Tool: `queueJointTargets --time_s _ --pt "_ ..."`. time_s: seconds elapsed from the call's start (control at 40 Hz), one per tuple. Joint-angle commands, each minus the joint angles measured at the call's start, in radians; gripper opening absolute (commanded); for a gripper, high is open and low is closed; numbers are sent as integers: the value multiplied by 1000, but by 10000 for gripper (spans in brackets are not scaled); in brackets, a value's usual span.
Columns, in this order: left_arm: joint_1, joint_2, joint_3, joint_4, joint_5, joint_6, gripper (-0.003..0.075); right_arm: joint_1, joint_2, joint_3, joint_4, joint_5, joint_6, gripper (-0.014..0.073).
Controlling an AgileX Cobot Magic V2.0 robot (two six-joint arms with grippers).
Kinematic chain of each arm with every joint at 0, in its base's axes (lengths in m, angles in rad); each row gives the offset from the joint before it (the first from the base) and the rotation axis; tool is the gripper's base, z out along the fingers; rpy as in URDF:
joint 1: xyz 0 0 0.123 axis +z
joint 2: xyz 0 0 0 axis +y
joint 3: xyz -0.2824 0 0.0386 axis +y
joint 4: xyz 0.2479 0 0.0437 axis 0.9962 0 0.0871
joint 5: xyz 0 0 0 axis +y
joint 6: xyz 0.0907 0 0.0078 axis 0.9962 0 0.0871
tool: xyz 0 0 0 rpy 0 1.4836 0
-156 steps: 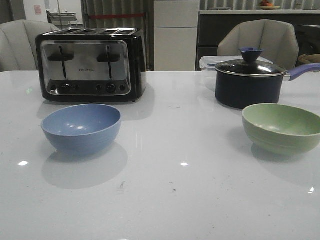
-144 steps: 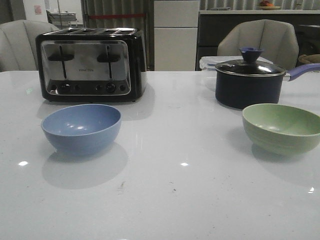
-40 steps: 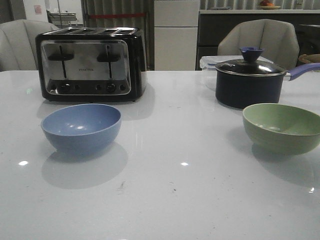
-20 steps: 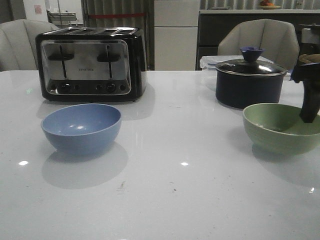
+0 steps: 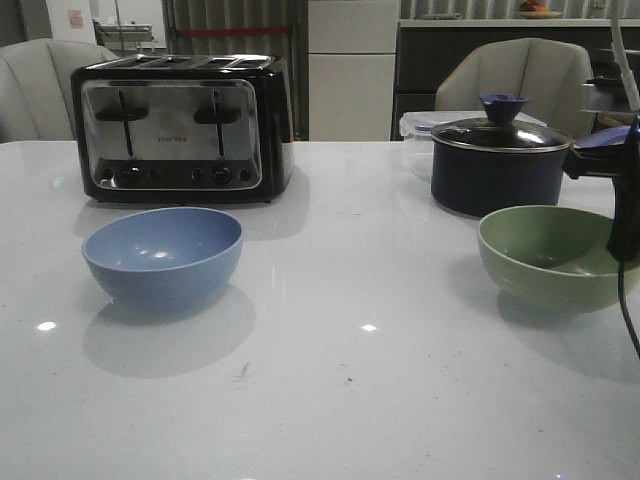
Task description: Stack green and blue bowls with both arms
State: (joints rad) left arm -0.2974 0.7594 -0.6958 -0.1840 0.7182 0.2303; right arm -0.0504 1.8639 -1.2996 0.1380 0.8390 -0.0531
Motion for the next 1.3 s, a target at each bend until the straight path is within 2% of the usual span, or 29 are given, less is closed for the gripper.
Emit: queueJointTargets --time_s 0.0,0.12,0.35,0.5,0.65,0.72,0.82,0.88,0.97,1.27 --pt "-10 -1 -32 -9 -71 2 548 12 -102 -33 -13 -6 -33 52" --pt "-10 -1 -32 -9 -69 2 548 105 -172 -33 2 -6 -42 52" --pt "-10 -1 -32 -9 -69 2 548 396 -113 -71 35 3 -41 52" --pt "-10 -1 -32 -9 -69 2 548 473 -35 -110 73 3 -41 53" --pt "-10 -1 -32 -9 -69 2 548 506 27 -148 97 4 -41 65" --pt "-10 -1 -32 -9 -69 2 548 510 40 -152 99 3 -41 110" --pt "-10 -1 -32 -9 -66 2 548 510 39 -152 96 2 -41 249" --pt "-10 -1 -32 -9 -66 2 548 510 33 -152 94 -5 -42 352" --pt "-10 -1 -32 -9 -66 2 548 510 -15 -151 78 -33 -48 461" --pt "-10 -1 -32 -9 -66 2 548 527 -355 26 74 -108 -165 445"
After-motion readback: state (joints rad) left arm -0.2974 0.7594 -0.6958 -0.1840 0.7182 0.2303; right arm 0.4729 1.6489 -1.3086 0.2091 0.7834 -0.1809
